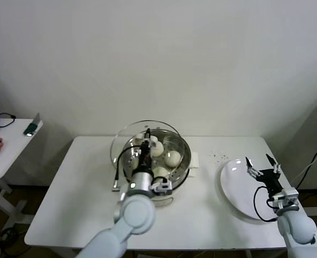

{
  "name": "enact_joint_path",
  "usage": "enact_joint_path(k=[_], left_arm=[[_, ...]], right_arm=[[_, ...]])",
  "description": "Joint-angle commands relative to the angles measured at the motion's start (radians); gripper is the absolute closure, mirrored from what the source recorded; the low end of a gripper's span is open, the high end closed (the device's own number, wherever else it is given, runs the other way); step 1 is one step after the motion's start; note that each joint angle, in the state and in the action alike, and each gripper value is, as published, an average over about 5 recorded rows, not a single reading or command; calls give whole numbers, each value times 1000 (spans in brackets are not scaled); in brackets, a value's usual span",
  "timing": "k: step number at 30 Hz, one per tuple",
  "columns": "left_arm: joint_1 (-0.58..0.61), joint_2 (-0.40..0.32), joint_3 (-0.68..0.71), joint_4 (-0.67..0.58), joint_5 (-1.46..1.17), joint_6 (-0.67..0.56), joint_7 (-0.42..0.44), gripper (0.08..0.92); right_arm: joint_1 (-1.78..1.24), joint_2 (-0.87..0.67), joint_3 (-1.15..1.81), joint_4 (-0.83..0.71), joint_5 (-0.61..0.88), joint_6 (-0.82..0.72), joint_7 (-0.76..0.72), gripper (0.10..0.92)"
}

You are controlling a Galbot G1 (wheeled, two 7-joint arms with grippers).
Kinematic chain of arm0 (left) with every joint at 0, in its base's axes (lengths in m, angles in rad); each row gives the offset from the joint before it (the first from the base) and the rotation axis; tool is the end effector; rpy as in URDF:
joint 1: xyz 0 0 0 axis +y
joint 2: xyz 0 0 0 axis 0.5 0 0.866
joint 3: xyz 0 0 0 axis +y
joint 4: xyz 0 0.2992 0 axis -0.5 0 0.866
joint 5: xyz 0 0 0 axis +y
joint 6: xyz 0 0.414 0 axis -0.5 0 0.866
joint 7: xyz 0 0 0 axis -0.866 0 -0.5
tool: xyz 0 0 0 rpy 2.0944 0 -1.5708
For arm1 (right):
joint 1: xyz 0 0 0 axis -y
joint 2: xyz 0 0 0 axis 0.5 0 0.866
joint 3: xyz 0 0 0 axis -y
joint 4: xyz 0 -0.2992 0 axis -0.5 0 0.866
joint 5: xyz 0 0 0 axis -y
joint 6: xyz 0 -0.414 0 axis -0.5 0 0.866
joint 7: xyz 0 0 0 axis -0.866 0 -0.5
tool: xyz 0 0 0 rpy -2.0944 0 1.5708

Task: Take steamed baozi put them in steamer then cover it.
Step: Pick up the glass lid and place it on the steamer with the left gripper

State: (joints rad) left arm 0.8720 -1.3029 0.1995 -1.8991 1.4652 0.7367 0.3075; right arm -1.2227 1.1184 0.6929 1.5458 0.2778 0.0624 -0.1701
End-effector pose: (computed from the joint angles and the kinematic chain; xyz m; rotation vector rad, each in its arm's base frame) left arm 0.3291 -0.2062 -0.1737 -0.0070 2.2090 2.1607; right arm 0.3584 -0.1980 -0.3153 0.0363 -3.0374 0.2796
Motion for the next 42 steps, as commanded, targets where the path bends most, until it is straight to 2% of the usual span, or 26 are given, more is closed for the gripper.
enact_joint_path(k=[1,10,25,42], left_arm=[[-3,-142,52,110,66,31,31,849],[-20,-94,5,141,8,44,15,849],[-38,-93,6,171,-8,48,10,849],[-29,-86,9,200,-46,34,-80,849]], right_arm=[[-20,-2,22,8,-11,3,-3,203],[-35,0,32,17,-23,7,-7,203],[-24,9,32,1,-39,11,-13,203],[-14,6,23,-9,-48,11,-21,203]])
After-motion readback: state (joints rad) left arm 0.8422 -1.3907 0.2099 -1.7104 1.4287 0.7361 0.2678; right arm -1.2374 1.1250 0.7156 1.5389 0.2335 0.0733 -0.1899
